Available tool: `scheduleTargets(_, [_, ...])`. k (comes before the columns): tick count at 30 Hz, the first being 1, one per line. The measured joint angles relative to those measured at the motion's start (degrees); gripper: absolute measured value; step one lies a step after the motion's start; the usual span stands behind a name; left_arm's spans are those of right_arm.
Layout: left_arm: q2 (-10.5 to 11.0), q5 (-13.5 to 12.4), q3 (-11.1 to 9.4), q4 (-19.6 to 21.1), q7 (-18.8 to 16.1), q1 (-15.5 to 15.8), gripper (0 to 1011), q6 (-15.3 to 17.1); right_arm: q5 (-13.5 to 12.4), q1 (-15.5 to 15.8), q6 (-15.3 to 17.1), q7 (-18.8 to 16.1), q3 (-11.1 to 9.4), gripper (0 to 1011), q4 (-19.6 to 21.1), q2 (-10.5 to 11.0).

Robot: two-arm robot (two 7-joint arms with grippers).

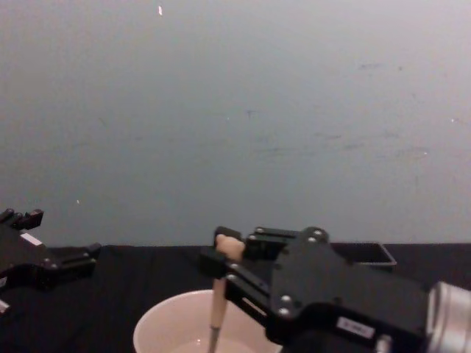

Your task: Pick up the stirring spoon with one hand, stir inside the cup, then place it back in its original position.

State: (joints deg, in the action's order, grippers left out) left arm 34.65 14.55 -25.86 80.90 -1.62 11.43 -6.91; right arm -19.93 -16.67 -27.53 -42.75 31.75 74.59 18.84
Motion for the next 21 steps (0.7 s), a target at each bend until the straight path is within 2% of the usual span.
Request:
scheduleTargets(6, [0.00, 0.00, 0.00, 0.00, 0.00, 0.00, 1001, 0.00, 1.08, -1.96, -0.41, 1.43, 0.65, 214, -3.06, -2.55])
scheduleTargets(12, [0.00, 0.00, 0.00, 0.00, 0.00, 0.00, 1001, 0.00, 2.95, -4.32, -1.03, 4.10, 0.32, 214, -7.13, -5.06])
scheduleTargets(21, [0.00, 0.00, 0.00, 0.00, 0.00, 0.00, 1001, 0.00, 4.21, -5.75, -1.28, 5.86, -1.01, 214, -9.95, -6.16])
